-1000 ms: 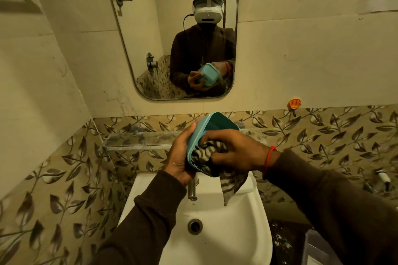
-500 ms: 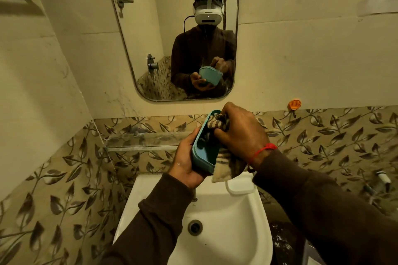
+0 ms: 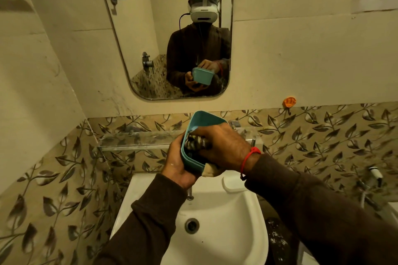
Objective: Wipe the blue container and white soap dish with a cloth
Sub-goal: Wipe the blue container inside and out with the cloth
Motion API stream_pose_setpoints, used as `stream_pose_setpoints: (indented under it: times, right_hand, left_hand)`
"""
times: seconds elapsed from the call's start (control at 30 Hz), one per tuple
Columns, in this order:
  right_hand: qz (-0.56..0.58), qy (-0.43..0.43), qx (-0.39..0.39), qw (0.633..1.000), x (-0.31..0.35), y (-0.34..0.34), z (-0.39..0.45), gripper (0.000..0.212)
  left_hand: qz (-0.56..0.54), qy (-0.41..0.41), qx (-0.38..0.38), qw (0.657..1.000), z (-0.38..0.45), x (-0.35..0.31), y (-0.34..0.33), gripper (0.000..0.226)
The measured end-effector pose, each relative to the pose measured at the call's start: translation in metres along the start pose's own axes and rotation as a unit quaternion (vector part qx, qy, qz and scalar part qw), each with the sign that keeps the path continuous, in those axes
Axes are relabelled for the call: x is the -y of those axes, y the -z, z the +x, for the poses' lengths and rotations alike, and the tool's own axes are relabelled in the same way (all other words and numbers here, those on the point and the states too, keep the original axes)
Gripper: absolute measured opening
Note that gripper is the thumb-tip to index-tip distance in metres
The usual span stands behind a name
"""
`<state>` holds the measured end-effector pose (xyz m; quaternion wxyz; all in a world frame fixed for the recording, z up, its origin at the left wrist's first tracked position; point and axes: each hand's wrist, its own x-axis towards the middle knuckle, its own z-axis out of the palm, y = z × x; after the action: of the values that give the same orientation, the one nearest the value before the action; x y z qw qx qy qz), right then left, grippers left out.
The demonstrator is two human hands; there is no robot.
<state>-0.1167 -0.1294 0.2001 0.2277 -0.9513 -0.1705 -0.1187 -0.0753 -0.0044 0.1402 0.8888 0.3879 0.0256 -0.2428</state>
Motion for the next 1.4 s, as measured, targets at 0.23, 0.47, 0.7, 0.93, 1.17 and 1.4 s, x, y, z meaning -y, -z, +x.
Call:
stream_pose_setpoints:
  times: [0.23,0.47,0.7,0.93,1.17,1.4]
  right_hand:
    - [-0.001,0.1,0.125,0.987,0.004,0.015,-0.003,0.031]
    - [-0.225,0.168,0.03,0.959,0.009,0.025,0.011,0.036]
    - [-0.337,0.108,-0.083,0.932,-0.003,0.027,0.02,0.045]
    - [-0.355,0.062,-0.015,0.933,-0.008,0.021,0.011,0.05]
    - [-0.293,0.017,0.122,0.948,0.001,0.021,0.003,0.04]
    - [-0.133,-0.027,0.123,0.983,0.013,0.007,0.0,0.03]
  left_hand:
    - [0.004,0.036,0.017,0.999,-0.002,-0.004,0.007,0.036]
    - [0.026,0.068,0.032,0.997,-0.008,-0.007,0.002,0.035]
    - [0.038,0.012,0.024,0.999,-0.005,-0.011,-0.001,0.042]
    - [0.05,-0.049,0.032,0.997,0.002,-0.016,0.002,0.047]
    - [0.11,-0.149,0.008,0.983,0.008,-0.006,0.003,0.052]
    - [0.041,-0.17,0.041,0.984,0.015,-0.015,0.004,0.05]
